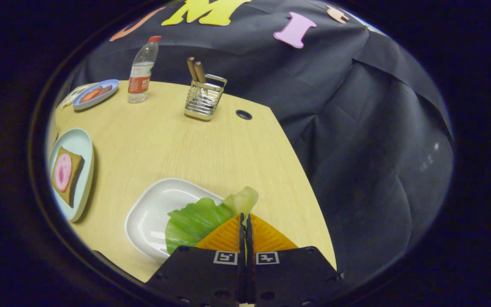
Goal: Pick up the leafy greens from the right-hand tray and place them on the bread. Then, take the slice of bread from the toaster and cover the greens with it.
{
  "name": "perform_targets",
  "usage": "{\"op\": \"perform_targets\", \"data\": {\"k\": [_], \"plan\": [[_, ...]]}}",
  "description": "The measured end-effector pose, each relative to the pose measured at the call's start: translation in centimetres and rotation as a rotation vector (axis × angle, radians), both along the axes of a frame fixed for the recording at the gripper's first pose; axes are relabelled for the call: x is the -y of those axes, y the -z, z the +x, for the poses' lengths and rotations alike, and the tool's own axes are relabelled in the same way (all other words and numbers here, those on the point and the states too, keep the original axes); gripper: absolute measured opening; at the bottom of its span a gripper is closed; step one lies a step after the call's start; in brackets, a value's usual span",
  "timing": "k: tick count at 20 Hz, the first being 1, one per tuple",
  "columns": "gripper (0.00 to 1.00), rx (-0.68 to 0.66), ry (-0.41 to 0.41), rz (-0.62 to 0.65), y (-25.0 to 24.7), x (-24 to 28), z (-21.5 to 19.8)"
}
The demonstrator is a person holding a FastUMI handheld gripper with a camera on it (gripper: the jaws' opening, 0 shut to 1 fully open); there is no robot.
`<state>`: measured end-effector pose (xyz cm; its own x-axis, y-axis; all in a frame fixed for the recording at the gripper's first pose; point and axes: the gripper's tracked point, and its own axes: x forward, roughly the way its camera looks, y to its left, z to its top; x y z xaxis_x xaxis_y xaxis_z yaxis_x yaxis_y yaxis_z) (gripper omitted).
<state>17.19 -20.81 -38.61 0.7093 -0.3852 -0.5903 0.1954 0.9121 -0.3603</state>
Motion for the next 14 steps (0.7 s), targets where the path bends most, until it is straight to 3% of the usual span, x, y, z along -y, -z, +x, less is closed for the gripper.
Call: {"op": "perform_targets", "data": {"k": [7,14], "plan": [[0.01,0.099,-0.125,0.073,-5.5,-5.6,-1.7],[0.01,0.161,-0.269,0.149,-11.3,-15.6,-3.8]]}}
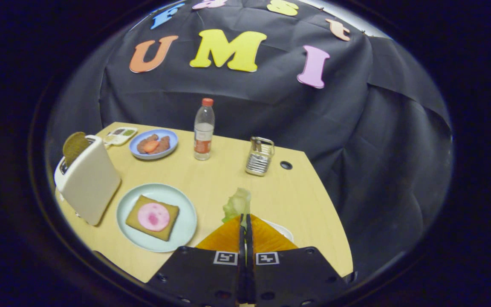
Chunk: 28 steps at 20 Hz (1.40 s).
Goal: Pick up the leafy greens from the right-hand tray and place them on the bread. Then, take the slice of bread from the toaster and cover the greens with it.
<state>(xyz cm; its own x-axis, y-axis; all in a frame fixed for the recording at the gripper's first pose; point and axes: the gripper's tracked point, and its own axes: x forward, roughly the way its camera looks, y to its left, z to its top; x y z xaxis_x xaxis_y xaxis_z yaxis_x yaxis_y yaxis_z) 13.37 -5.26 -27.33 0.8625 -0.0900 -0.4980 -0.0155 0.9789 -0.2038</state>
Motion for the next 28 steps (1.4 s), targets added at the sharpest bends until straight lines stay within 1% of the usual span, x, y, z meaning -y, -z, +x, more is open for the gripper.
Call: {"op": "perform_targets", "data": {"k": [3,7,14,16,18,21,23,24,25,26,27,28], "plan": [[0.01,0.006,-0.064,0.024,-1.7,-4.8,-0.8],[0.01,-0.019,-0.134,0.048,-2.3,-10.7,-1.7],[0.01,-0.115,-0.266,0.166,-0.5,-20.1,-2.7],[0.01,-0.139,-0.267,0.172,0.5,-21.3,-2.2],[0.01,-0.161,-0.253,0.161,2.2,-21.5,-0.7],[0.01,-0.200,-0.201,0.120,5.2,-20.1,1.5],[0.01,-0.211,-0.159,0.091,6.2,-18.7,3.2],[0.01,-0.217,-0.144,0.085,7.7,-18.7,4.1],[0.01,-0.218,-0.128,0.076,8.1,-18.2,4.9],[0.01,-0.223,-0.114,0.068,7.4,-17.1,5.4],[0.01,-0.232,-0.103,0.058,8.9,-17.1,5.9],[0.01,-0.241,-0.095,0.052,9.4,-16.7,6.3]]}}
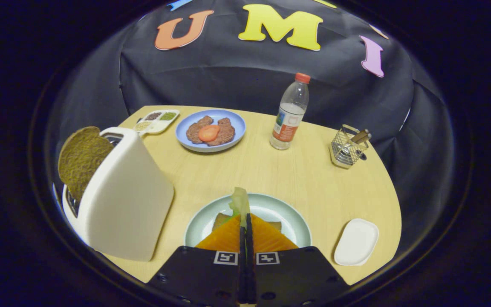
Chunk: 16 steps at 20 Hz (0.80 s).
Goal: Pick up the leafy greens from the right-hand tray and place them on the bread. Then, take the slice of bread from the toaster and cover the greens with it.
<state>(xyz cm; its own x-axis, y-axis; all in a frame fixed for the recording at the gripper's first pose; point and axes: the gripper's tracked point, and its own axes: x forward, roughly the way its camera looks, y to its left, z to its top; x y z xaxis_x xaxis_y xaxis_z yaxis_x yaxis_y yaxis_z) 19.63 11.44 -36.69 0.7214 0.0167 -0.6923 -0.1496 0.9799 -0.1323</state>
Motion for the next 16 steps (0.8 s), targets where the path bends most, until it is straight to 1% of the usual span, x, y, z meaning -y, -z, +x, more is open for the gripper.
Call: {"op": "perform_targets", "data": {"k": [3,5,6,7,8,9,10,12,16], "plan": [[0.01,-0.035,0.023,-0.004,1.5,0.8,0.7],[0.05,-0.049,0.041,-0.007,2.1,1.1,0.8],[0.05,-0.044,0.044,-0.007,1.9,1.2,1.0],[0.09,-0.034,0.052,-0.016,1.8,1.4,1.1],[0.13,-0.021,0.056,-0.021,1.4,1.6,0.9],[0.24,-0.013,0.057,-0.029,1.1,1.8,0.9],[0.30,-0.005,0.062,-0.041,0.9,2.2,1.0],[0.40,0.013,0.075,-0.049,-0.1,2.6,0.6],[0.60,0.065,0.094,-0.016,-3.0,3.2,-1.3]]}}
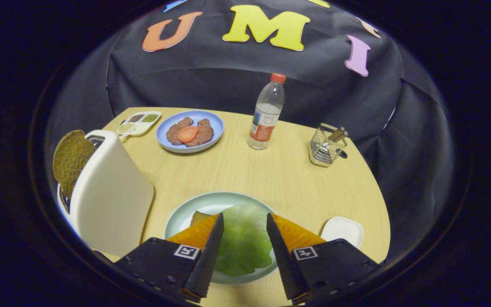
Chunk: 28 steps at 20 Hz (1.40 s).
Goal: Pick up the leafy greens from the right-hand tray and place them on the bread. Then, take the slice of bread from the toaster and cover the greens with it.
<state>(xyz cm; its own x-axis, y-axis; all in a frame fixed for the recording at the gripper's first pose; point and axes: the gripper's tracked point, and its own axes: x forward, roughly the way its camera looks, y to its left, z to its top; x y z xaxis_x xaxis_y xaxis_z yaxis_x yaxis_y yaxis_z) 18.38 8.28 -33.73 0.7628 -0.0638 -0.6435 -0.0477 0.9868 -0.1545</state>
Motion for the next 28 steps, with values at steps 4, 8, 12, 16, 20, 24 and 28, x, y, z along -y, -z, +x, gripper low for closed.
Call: {"op": "perform_targets", "data": {"k": [4,8,12,16,20,24,28], "plan": [[0.80,0.068,0.061,0.046,-3.9,0.3,-2.5],[0.86,0.145,0.074,0.084,-9.1,-1.0,-4.3],[0.90,0.174,0.010,0.126,-12.2,-5.1,-5.6],[0.90,0.206,-0.044,0.127,-13.9,-9.3,-5.5],[0.90,0.174,-0.111,0.156,-13.2,-15.1,-5.9],[0.90,0.137,-0.187,0.161,-12.3,-20.1,-5.7],[0.86,0.061,-0.159,0.137,-10.0,-22.2,-4.4]]}}
